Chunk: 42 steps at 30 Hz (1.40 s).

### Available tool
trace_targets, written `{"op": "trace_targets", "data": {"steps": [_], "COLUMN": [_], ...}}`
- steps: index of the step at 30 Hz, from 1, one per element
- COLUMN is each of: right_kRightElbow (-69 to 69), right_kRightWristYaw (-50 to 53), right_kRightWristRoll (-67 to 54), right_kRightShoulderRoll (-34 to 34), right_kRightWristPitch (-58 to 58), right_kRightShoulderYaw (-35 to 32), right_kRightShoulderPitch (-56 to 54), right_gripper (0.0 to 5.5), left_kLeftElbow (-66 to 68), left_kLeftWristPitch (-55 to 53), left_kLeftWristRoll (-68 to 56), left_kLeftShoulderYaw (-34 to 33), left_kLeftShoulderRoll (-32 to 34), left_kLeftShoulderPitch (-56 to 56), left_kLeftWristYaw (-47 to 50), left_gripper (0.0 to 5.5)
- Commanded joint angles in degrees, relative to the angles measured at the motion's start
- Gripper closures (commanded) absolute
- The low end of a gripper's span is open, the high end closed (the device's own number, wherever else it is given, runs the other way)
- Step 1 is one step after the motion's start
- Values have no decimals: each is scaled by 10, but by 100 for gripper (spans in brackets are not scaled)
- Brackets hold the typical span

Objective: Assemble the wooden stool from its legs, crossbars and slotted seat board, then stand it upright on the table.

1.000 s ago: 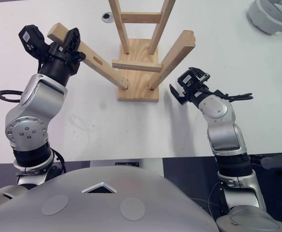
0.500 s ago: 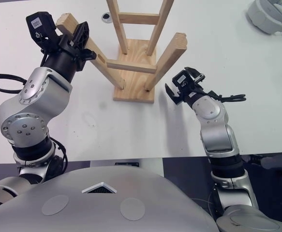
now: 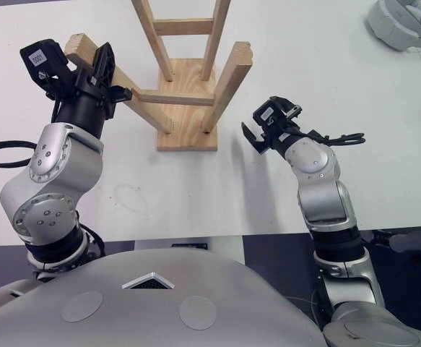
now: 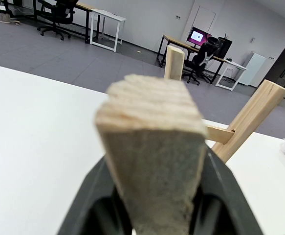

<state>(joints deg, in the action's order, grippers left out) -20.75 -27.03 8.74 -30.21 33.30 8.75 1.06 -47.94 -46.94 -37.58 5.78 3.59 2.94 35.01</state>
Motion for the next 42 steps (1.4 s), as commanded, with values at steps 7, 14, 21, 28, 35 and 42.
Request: {"op": "trace_targets", "data": {"steps": [7, 14, 21, 28, 35, 42], "right_kRightElbow": [4, -2, -18, -129, -237, -171], "right_kRightWristYaw": [-15, -9, -6, 139, 138, 56], "right_kRightWristRoll": [-2, 1, 6, 33, 3, 87], "right_kRightShoulderRoll": [-8, 2, 6, 64, 160, 58], "right_kRightWristPitch": [2, 11, -1, 69, 192, 155], "right_kRightShoulderYaw": [0, 9, 12, -122, 3, 219], "right_kRightShoulderPitch": [-31, -38, -45, -173, -390, -446], "right_gripper": [117, 117, 117, 117, 117, 117], "left_kLeftElbow": [8, 0, 32, 37, 44, 54], "left_kLeftWristPitch": [-34, -72, -89, -99, -97, -88], "left_kLeftWristRoll": [107, 164, 205, 211, 241, 260], "left_kLeftShoulderYaw": [46, 73, 64, 25, 26, 33], "left_kLeftShoulderRoll": [5, 13, 6, -36, -67, -83], "left_kLeftShoulderPitch": [-11, 11, 41, 21, 16, 19], "left_kLeftWristYaw": [-27, -49, -64, -73, -66, -60], "left_gripper": [447, 447, 447, 446, 446, 446]}}
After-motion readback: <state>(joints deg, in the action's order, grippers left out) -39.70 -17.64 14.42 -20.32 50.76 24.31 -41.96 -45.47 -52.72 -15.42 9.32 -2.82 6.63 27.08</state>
